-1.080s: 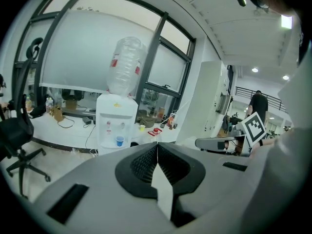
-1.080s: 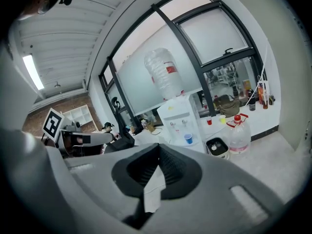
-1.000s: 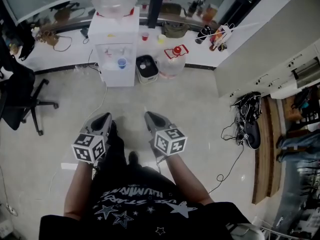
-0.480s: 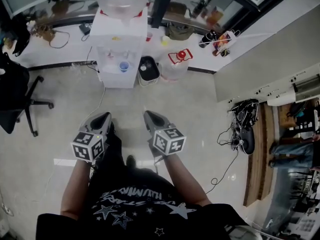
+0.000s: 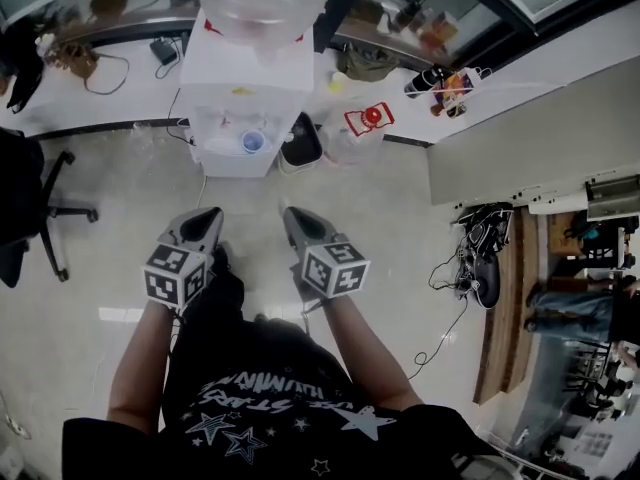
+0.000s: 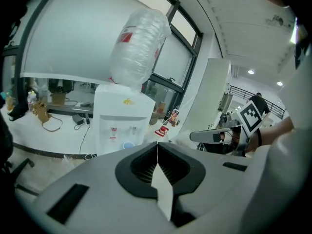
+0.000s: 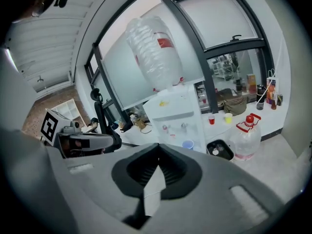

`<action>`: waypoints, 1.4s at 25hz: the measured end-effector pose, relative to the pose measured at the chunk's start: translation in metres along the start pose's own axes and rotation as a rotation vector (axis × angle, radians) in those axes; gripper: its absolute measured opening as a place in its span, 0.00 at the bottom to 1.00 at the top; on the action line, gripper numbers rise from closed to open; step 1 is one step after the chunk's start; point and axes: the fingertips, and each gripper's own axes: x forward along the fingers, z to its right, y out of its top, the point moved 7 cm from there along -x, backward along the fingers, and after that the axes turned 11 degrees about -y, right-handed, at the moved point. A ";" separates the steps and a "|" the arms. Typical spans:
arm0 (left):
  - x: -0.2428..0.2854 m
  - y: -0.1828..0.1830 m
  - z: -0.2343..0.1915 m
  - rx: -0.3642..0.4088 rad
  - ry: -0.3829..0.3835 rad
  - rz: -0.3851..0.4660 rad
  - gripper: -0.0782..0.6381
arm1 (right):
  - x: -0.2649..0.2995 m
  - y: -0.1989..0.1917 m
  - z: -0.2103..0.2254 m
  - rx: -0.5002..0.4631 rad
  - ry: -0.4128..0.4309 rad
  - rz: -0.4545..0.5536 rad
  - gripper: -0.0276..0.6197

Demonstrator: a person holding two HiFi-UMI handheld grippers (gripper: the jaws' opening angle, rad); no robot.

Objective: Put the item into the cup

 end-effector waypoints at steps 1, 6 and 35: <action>0.004 0.003 -0.008 0.000 -0.005 -0.004 0.12 | 0.009 0.002 -0.001 0.001 -0.003 -0.010 0.05; 0.022 0.011 -0.049 -0.046 -0.028 -0.020 0.12 | 0.054 0.008 0.000 0.002 -0.037 -0.070 0.04; 0.101 -0.052 -0.204 -0.189 -0.003 -0.121 0.12 | 0.254 -0.022 0.036 -0.082 -0.153 -0.161 0.04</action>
